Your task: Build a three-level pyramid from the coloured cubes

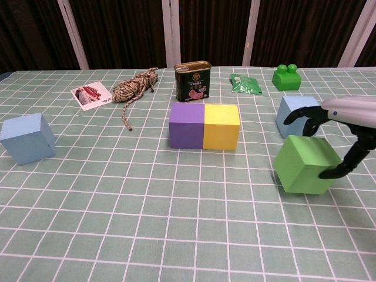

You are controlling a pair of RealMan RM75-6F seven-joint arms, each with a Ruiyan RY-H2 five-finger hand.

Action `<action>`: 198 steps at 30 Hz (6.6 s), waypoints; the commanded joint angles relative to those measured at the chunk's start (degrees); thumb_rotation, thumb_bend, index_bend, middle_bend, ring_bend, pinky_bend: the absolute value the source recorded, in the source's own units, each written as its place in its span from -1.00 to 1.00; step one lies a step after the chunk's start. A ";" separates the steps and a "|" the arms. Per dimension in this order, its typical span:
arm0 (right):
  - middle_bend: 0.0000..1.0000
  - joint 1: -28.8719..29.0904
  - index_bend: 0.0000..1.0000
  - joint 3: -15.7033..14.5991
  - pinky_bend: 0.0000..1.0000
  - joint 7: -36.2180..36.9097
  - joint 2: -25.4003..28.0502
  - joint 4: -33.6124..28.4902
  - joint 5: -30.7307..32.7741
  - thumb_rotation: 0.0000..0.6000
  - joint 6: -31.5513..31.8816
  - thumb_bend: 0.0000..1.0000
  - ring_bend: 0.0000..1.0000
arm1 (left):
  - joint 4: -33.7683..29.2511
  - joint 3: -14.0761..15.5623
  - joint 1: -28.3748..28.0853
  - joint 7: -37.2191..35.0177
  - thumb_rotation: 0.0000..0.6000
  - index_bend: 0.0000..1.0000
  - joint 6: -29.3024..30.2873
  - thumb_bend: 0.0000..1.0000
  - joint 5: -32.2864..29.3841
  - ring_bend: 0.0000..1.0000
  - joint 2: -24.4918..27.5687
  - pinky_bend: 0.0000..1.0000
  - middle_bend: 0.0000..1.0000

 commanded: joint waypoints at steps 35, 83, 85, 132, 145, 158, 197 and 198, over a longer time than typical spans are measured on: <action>-0.62 1.86 -1.00 0.08 -1.00 -14.60 -5.56 -3.45 15.87 1.00 12.61 -0.59 -0.74 | -0.51 -0.87 0.72 0.26 1.00 -1.00 -1.75 -0.80 -0.07 -1.00 0.04 -0.88 -1.00; -0.02 3.22 -0.61 0.60 -1.00 0.72 -6.60 8.17 -1.83 1.00 5.33 -0.47 -0.39 | -0.62 -1.94 0.98 -1.25 1.00 -1.00 -2.78 -0.80 -0.38 -1.00 0.29 -0.88 -1.00; -0.02 3.76 -0.60 1.10 -1.00 -0.04 -6.81 8.76 -0.76 1.00 4.86 -0.47 -0.39 | -0.45 -2.03 0.95 -1.54 1.00 -1.00 -3.01 -0.80 -0.70 -1.00 0.42 -0.88 -1.00; -0.02 10.03 -0.57 4.82 -1.00 -0.19 -10.21 16.99 8.38 1.00 -1.29 -0.46 -0.39 | 0.58 -2.72 0.62 -1.62 1.00 -1.00 -3.88 -0.79 -3.02 -1.00 0.28 -0.88 -1.00; -0.02 11.38 -0.57 4.56 -1.00 1.11 -10.36 17.27 7.14 1.00 -2.38 -0.46 -0.39 | 0.79 -2.89 0.47 -1.74 1.00 -1.00 -4.09 -0.79 -3.58 -1.00 0.22 -0.88 -1.00; -0.02 12.24 -0.57 4.43 -1.00 1.70 -11.04 18.74 6.57 1.00 -2.41 -0.47 -0.39 | 1.11 -2.97 0.34 -1.89 1.00 -1.00 -4.43 -0.79 -4.22 -1.00 0.23 -0.88 -1.00; -0.02 14.13 -0.57 4.64 -1.00 2.23 -13.40 21.52 7.49 1.00 -3.06 -0.47 -0.39 | 1.89 -3.00 0.07 -1.77 1.00 -1.00 -4.95 -0.79 -5.46 -1.00 0.02 -0.88 -1.00; -0.02 14.15 -0.57 4.67 -1.00 2.27 -13.45 21.54 7.51 1.00 -3.03 -0.47 -0.39 | 1.91 -3.00 0.06 -1.75 1.00 -1.00 -4.99 -0.79 -5.52 -1.00 0.02 -0.88 -1.00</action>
